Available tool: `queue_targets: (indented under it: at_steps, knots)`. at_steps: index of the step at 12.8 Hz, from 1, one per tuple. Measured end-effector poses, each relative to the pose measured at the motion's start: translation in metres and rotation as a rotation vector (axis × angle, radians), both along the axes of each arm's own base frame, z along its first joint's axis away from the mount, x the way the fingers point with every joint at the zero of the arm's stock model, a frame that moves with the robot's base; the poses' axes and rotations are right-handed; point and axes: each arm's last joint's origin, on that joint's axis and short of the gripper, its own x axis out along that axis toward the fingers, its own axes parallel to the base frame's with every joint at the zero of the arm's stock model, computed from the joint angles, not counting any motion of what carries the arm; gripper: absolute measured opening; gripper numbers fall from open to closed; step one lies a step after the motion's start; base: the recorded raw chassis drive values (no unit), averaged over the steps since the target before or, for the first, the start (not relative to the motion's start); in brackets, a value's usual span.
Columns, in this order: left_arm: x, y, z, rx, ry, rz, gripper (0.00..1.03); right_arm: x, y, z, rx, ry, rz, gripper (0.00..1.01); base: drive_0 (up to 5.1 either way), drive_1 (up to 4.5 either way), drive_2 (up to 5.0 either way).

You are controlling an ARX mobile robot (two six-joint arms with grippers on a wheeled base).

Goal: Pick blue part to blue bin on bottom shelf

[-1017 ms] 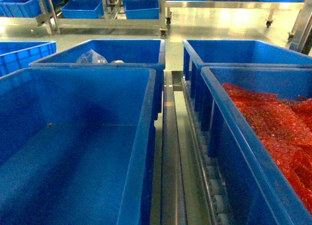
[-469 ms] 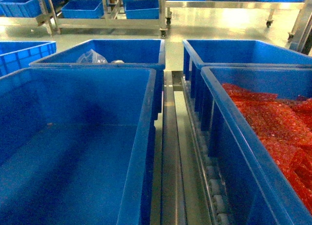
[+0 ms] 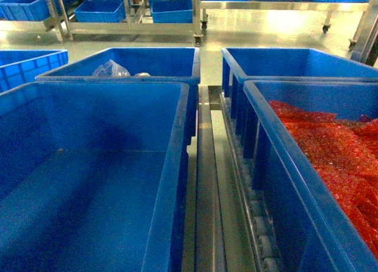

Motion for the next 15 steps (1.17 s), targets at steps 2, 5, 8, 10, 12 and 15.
queue_targets:
  at_steps: [2, 5, 8, 10, 12, 15]
  knots:
    - [0.0, 0.0, 0.0, 0.0, 0.0, 0.0, 0.43, 0.0, 0.0, 0.0, 0.0, 0.0, 0.0, 0.98, 0.0, 0.0, 0.0]
    - [0.0, 0.0, 0.0, 0.0, 0.0, 0.0, 0.43, 0.0, 0.0, 0.0, 0.0, 0.0, 0.0, 0.98, 0.0, 0.0, 0.0]
    - [0.0, 0.0, 0.0, 0.0, 0.0, 0.0, 0.43, 0.0, 0.0, 0.0, 0.0, 0.0, 0.0, 0.98, 0.0, 0.0, 0.0]
    - [0.0, 0.0, 0.0, 0.0, 0.0, 0.0, 0.43, 0.0, 0.0, 0.0, 0.0, 0.0, 0.0, 0.98, 0.0, 0.0, 0.0]
    - [0.0, 0.0, 0.0, 0.0, 0.0, 0.0, 0.43, 0.0, 0.0, 0.0, 0.0, 0.0, 0.0, 0.98, 0.0, 0.0, 0.0]
    - [0.0, 0.0, 0.0, 0.0, 0.0, 0.0, 0.43, 0.0, 0.0, 0.0, 0.0, 0.0, 0.0, 0.98, 0.0, 0.0, 0.0]
